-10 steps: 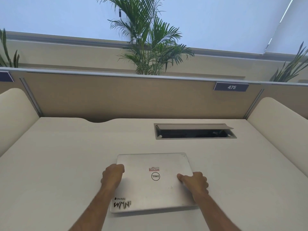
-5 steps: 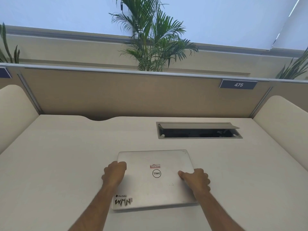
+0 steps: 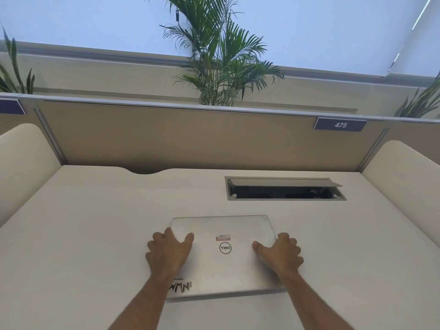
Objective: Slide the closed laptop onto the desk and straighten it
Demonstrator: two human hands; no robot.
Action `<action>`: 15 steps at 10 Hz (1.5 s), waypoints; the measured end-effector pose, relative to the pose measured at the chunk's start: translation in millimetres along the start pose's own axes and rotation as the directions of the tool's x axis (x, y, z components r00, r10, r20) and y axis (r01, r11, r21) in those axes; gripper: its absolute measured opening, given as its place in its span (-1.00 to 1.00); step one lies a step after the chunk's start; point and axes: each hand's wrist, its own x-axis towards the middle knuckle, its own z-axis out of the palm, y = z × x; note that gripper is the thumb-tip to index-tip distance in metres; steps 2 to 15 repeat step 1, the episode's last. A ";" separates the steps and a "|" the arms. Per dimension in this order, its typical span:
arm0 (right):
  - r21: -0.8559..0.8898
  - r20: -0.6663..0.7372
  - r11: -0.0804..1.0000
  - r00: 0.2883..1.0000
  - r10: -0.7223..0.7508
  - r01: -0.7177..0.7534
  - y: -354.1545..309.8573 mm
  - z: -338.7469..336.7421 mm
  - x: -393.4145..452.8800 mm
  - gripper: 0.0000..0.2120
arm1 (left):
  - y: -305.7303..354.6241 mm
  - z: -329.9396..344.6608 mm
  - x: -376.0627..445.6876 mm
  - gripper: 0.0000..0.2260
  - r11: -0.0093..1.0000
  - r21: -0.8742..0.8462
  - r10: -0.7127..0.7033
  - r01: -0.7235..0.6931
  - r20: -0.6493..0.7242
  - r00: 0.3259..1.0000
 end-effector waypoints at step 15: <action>-0.027 -0.154 0.963 0.951 -0.269 0.268 -9.1 1.0 -1.9 -0.21 | 7.2 2.4 -13.3 -0.32 0.942 0.183 0.311 -0.282 -0.152 0.938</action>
